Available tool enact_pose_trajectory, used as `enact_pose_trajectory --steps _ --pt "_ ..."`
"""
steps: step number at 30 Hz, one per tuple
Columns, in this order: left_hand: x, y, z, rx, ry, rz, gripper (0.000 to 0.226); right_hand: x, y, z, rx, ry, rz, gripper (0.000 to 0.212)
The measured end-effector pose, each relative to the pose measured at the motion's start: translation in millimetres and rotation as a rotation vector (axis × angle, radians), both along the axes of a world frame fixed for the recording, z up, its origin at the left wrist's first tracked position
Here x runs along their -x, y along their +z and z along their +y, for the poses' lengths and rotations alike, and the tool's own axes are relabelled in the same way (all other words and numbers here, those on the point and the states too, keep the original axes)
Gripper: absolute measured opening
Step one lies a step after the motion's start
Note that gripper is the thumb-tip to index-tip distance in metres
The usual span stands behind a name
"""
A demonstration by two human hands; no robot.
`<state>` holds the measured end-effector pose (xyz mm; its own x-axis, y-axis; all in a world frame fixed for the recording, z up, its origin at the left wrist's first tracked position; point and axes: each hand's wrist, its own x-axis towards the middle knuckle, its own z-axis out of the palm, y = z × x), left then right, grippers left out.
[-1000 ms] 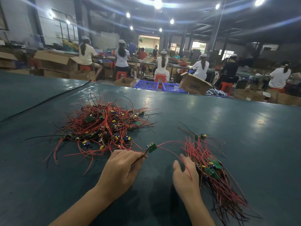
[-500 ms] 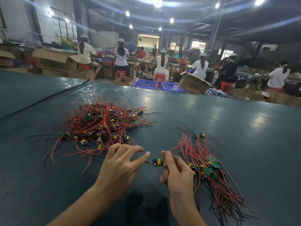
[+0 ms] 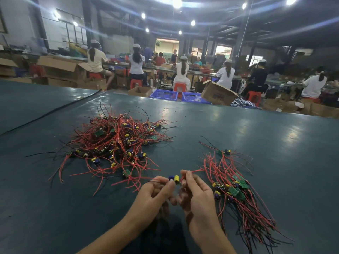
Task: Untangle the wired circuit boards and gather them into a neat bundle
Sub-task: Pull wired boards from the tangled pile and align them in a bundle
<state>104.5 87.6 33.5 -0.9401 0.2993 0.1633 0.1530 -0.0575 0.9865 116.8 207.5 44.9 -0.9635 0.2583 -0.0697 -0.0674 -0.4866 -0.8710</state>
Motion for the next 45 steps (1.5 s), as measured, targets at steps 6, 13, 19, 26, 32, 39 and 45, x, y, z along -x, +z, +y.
enact_pose_trajectory --steps 6,13,19,26,32,39,45 --pt "6 -5 -2 0.018 0.127 0.029 0.027 2 -6 -3 -0.124 -0.070 -0.072 0.029" --pt "8 -8 3 -0.115 0.190 -0.051 0.009 14 -3 20 0.136 -0.327 -0.161 0.017" --pt "6 -5 -1 -0.071 0.145 0.034 0.029 14 -3 39 0.141 -0.398 -0.068 0.016" --pt "7 -7 -3 -0.021 0.155 0.063 0.024 2 -10 -6 -0.186 -0.061 -0.090 0.020" --pt "7 -3 -4 0.016 0.117 0.116 0.027 8 -1 14 0.001 -0.290 -0.134 0.017" --pt "8 1 -2 -0.140 0.194 0.001 0.023 10 3 35 0.207 -0.332 -0.085 0.018" --pt "22 13 -14 -0.567 0.198 -0.361 0.023 0 6 22 0.095 0.038 0.095 0.019"
